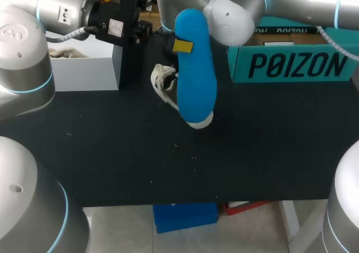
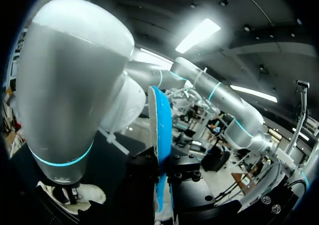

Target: Take the shoe out of the shoebox, open the shoe tongue, remove and reinsert the insole, then place the shoe into the shoebox

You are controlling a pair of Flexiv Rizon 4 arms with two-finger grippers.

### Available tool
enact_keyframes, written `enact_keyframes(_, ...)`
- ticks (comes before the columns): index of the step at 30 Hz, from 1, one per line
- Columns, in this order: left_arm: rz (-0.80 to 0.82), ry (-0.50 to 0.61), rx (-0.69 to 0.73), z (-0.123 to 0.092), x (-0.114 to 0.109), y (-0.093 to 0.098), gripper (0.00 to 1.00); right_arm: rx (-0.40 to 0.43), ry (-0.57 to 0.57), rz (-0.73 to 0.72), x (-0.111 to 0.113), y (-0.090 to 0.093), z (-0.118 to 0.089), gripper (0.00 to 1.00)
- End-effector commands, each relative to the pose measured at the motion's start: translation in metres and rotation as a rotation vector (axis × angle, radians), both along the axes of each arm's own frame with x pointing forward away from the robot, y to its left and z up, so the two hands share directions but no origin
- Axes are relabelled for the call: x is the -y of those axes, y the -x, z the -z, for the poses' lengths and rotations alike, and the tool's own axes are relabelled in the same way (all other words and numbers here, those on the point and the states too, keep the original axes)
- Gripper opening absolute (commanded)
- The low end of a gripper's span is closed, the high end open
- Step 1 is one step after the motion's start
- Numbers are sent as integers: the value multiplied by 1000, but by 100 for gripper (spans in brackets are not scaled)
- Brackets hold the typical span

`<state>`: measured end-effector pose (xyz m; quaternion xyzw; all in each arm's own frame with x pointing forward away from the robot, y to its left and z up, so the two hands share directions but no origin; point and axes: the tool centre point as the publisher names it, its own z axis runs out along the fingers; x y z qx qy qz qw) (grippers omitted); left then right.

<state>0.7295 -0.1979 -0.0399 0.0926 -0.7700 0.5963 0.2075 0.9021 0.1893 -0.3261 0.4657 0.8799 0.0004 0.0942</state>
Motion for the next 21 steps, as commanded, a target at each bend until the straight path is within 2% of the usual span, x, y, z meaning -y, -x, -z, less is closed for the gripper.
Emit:
enact_keyframes(1,-3,1,1,1,1,1,0,47,-48,487,-3,4,1,0)
enact_keyframes(11,-3,1,1,1,1,1,0,65,-120,622,-4,14,8,0)
enact_keyframes(21,-3,1,1,1,1,1,0,64,-150,534,-10,22,30,0)
